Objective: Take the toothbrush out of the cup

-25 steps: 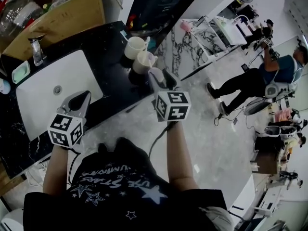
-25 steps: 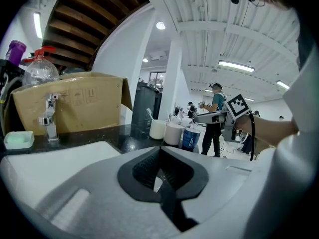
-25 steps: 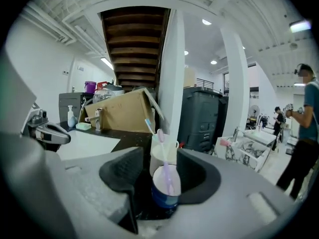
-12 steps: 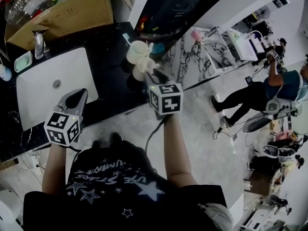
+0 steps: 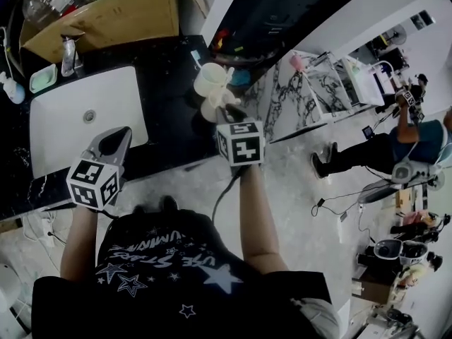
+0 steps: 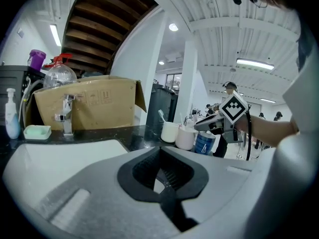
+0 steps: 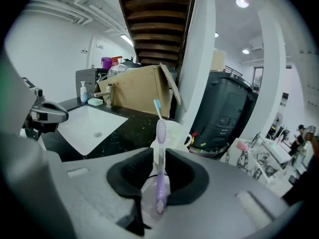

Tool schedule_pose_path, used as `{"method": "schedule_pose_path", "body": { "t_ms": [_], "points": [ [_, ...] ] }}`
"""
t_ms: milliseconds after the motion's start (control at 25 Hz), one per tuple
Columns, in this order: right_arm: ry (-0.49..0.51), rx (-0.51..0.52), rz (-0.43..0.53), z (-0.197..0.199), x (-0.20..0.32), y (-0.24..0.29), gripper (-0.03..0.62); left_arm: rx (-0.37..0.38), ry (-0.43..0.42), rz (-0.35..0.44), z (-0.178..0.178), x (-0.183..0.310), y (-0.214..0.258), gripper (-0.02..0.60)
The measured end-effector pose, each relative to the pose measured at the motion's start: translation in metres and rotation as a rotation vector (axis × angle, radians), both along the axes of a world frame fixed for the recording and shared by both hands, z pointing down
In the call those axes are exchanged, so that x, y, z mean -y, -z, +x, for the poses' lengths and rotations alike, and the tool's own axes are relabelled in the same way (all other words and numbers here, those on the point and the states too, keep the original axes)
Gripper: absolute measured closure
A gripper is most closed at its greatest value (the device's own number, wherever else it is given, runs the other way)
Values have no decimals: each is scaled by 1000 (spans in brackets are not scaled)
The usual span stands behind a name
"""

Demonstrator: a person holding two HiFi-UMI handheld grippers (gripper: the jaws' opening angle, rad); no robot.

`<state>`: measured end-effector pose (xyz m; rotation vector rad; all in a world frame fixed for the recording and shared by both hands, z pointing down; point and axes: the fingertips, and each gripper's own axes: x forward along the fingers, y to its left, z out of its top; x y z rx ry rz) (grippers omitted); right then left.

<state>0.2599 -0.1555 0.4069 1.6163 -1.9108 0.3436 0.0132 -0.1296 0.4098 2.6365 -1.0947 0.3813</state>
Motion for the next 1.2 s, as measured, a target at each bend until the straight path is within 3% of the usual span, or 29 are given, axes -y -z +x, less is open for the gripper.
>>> {"method": "schedule_pose_path", "body": {
  "t_ms": [80, 360, 720, 1000, 1200],
  "points": [
    [-7, -3, -3, 0, 1, -1, 559, 1, 7, 1, -2, -1, 0, 572],
    [-3, 10, 25, -1, -1, 7, 565, -3, 29, 1, -9, -5, 1, 572],
    [23, 15, 120, 3, -3, 58, 565, -16, 56, 15, -10, -9, 10, 572],
    [129, 121, 190, -11, 1, 105, 565, -24, 103, 30, -15, -7, 18, 572],
    [272, 211, 189, -46, 6, 114, 565, -20, 147, 32, -20, -9, 17, 572]
  ]
}}
